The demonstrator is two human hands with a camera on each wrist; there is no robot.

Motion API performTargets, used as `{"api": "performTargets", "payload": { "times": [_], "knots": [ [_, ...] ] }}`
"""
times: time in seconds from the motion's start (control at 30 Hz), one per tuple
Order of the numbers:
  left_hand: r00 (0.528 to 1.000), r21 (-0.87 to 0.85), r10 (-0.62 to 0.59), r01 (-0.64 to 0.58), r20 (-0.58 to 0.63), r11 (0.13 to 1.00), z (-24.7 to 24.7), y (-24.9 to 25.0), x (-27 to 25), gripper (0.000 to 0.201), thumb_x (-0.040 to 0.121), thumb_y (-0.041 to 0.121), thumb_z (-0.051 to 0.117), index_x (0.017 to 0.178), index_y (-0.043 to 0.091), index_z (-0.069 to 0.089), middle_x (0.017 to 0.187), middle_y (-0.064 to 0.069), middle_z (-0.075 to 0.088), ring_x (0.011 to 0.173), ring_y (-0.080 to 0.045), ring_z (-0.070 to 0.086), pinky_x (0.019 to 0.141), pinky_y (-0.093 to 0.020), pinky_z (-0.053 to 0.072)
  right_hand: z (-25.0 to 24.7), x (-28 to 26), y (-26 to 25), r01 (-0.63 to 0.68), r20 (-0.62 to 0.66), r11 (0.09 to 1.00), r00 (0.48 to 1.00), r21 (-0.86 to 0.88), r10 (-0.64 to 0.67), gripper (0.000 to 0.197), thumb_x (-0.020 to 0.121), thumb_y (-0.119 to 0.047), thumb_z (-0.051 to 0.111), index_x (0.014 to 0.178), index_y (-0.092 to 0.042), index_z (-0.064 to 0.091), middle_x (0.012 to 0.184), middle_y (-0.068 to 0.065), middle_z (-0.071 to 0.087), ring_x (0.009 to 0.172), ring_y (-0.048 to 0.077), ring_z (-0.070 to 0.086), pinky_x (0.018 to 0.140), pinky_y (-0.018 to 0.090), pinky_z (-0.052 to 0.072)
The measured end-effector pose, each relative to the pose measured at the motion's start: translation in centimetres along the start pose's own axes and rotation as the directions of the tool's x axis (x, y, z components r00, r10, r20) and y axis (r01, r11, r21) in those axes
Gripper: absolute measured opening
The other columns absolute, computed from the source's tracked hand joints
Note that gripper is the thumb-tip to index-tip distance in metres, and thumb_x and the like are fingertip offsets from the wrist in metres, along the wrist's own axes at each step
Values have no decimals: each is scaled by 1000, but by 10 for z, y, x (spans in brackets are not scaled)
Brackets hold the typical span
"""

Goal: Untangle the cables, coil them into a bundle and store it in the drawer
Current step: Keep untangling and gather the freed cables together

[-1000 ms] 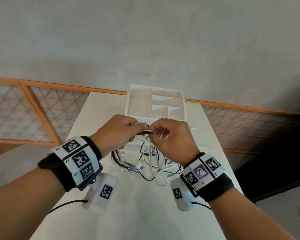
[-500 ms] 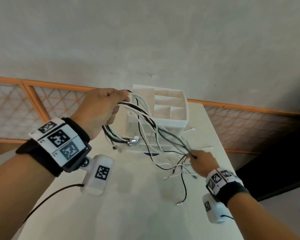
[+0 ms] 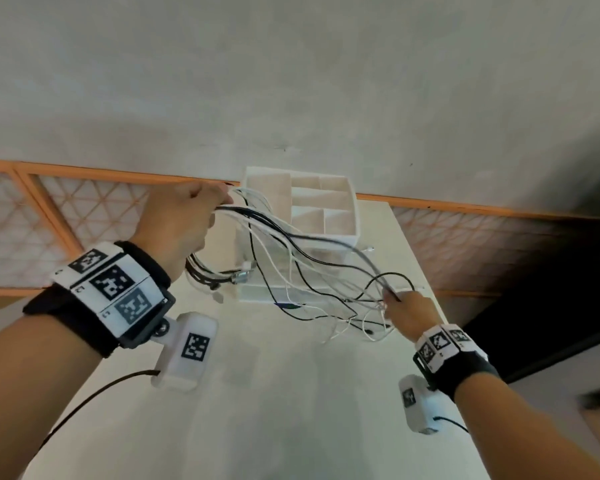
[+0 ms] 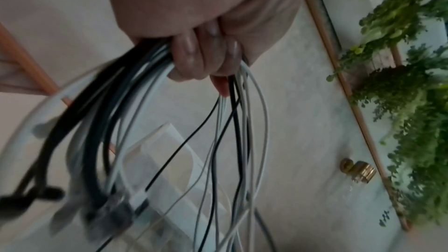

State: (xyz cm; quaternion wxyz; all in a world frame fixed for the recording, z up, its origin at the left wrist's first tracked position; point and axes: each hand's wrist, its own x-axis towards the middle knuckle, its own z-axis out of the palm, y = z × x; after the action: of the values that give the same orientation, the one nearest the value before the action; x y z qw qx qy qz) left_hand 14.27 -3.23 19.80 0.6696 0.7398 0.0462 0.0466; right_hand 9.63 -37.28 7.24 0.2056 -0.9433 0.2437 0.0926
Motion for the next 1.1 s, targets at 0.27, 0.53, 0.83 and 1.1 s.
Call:
{"api": "performTargets", "payload": {
  "times": [0.27,0.53,0.83,1.1],
  "knots": [
    [946,497,-256,128,198,858,13,-35,-11,35,93,26,63,67,2,59,49,-2,37,34,-14,23,39,-18,19,-66,-20,-54,475,-530,693,834,543,-156,48,103,-48,40,89,-15,73,84,4,70,78,16,62,76,31,47],
    [995,303,-93,75,43,950,6,-40,-8,36,93,32,61,69,6,60,49,0,40,41,-17,27,44,-23,23,-54,-18,-43,306,-396,906,901,294,-176,44,104,-44,41,90,-14,71,86,7,68,82,26,64,72,31,40],
    [945,370,-110,-13,309,929,10,-20,-17,36,95,30,61,73,2,62,47,5,37,41,-13,24,44,-22,20,-54,-7,-53,206,-221,557,974,804,-41,41,105,-35,40,96,-5,66,67,6,69,57,27,62,58,34,53],
    [934,633,-298,112,196,766,11,-43,-17,41,95,28,58,61,9,45,53,-5,38,35,-15,27,39,-18,24,-68,-7,-50,552,-545,604,809,575,-221,45,94,-46,61,136,-35,50,134,2,62,122,20,61,102,32,49]
  ]
}}
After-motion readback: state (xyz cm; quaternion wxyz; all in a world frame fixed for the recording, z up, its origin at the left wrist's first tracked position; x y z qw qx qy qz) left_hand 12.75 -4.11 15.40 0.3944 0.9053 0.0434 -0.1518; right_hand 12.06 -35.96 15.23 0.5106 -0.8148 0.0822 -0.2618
